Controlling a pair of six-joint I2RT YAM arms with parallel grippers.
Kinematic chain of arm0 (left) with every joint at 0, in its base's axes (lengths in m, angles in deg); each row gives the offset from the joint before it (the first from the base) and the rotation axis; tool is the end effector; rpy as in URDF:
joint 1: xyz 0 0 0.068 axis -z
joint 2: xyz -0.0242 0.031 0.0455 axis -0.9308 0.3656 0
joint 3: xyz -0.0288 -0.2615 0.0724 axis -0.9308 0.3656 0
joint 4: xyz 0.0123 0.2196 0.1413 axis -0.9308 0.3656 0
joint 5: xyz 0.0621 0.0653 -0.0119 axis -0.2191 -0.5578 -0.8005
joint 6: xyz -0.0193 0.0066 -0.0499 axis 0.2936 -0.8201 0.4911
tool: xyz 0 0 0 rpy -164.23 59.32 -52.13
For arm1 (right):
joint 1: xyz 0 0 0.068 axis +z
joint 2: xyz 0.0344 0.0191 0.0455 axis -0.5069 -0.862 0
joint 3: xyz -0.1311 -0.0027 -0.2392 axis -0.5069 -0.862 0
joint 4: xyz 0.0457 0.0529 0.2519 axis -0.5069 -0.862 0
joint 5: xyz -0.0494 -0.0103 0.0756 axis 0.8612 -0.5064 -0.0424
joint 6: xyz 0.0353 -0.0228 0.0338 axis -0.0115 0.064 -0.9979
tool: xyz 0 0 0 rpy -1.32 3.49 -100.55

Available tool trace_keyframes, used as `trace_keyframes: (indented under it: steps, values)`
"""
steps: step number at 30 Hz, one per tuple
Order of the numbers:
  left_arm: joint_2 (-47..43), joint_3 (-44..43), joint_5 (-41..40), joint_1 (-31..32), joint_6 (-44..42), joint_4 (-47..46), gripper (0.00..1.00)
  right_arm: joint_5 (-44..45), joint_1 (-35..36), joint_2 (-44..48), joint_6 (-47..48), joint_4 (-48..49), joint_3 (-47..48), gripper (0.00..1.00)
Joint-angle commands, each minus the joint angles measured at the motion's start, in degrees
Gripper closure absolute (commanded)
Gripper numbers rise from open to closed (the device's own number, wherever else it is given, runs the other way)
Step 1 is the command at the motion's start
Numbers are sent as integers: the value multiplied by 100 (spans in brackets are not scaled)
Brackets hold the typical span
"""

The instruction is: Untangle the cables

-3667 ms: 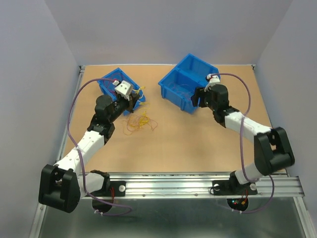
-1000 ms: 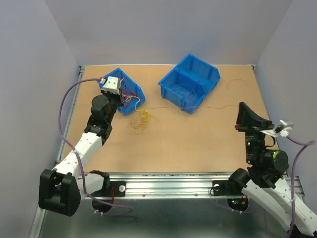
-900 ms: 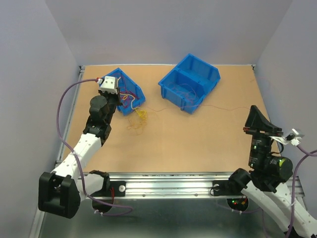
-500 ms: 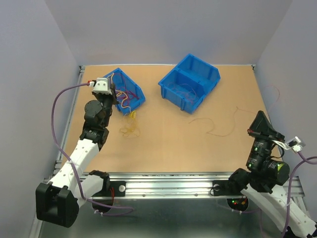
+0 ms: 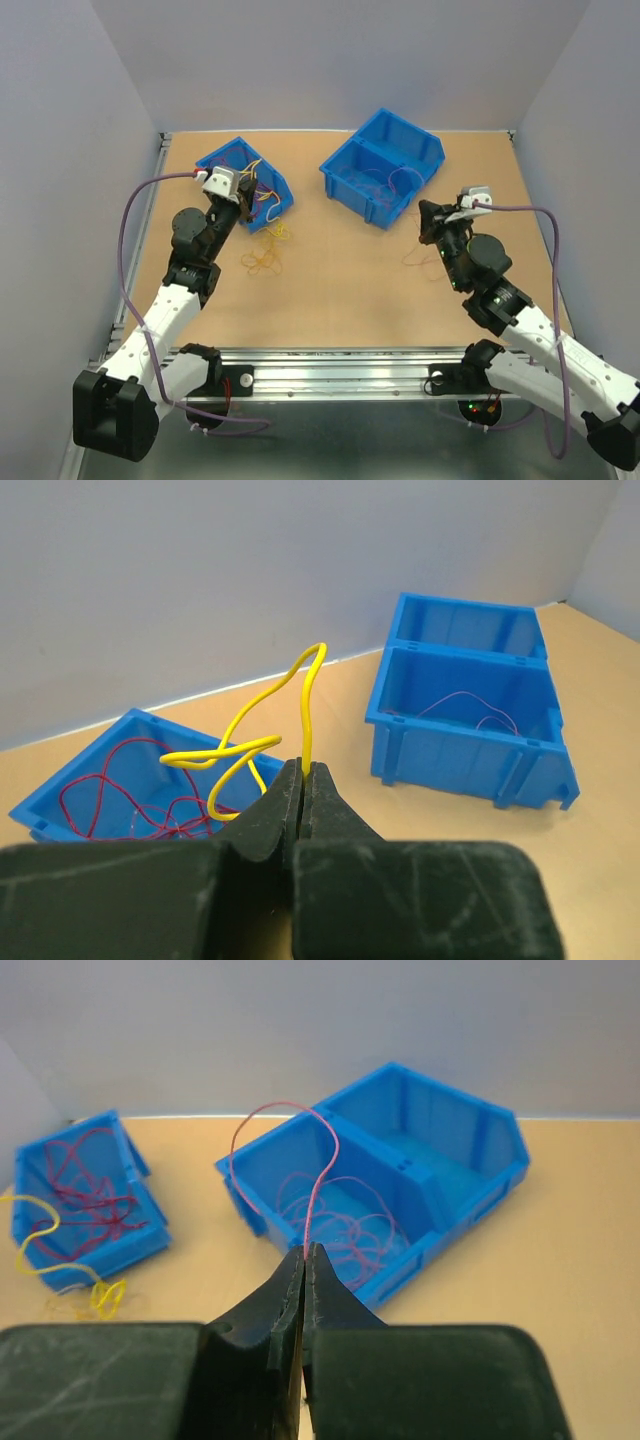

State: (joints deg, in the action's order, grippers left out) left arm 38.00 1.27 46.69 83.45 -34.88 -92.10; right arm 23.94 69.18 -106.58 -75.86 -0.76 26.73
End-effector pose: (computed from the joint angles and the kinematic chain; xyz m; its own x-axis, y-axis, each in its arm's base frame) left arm 0.2110 -0.0636 0.3341 0.2856 -0.0317 -0.9578 0.4284 0.8982 0.0980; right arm 0.1487 0.0986 0.3336 0.0725 0.1752 -0.9819 -0.2183 0.9634 0.1558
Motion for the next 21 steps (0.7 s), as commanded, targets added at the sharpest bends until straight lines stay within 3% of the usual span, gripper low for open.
trace_keyframes:
  steps: [1, 9, 21]
  values:
    - [23, -37, 260, -4, -75, -433, 100, 93, 30, -592, 534, 933, 1169, 99]
    - [49, -28, 356, -4, -110, -424, 100, -751, 30, -1841, 1052, 1390, 2996, 99]
    - [67, -28, 436, -4, -110, -424, 100, -980, -154, -3318, 1255, 2190, 4993, 99]
